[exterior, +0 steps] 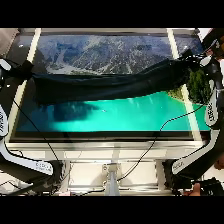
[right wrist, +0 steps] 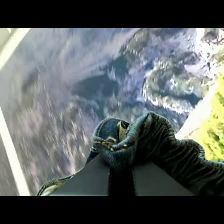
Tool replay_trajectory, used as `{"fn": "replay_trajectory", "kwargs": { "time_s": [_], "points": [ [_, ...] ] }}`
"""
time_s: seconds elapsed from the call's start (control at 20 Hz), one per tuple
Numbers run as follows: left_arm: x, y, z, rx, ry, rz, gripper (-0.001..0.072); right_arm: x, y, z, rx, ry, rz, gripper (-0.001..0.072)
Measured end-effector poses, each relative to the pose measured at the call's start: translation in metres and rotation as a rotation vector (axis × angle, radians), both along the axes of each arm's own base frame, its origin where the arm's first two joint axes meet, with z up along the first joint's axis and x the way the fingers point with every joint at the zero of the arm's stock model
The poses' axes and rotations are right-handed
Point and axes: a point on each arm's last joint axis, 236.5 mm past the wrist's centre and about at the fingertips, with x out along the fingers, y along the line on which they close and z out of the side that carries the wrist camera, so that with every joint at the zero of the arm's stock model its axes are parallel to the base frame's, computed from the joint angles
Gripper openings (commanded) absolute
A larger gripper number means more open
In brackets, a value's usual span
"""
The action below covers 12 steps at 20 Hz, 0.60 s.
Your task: Fold the clothes and pants, and hang the long-sleeved shirts on hangers.
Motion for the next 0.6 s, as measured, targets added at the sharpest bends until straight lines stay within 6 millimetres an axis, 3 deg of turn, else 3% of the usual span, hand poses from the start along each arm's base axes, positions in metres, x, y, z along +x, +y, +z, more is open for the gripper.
{"fn": "replay_trajectory", "kwargs": {
  "time_s": [0.3,0.6],
  "points": [
    [-0.014,0.027,-0.007,0.055,0.051,0.076,0.0029,0.016,-0.015,0.014,0.066,-0.126,-0.117,0.0045],
    [-0.018,0.034,-0.018,0.065,0.079,0.102,0.0042,0.022,-0.019,0.022,0.093,-0.182,-0.157,0.0046]
  ]
}}
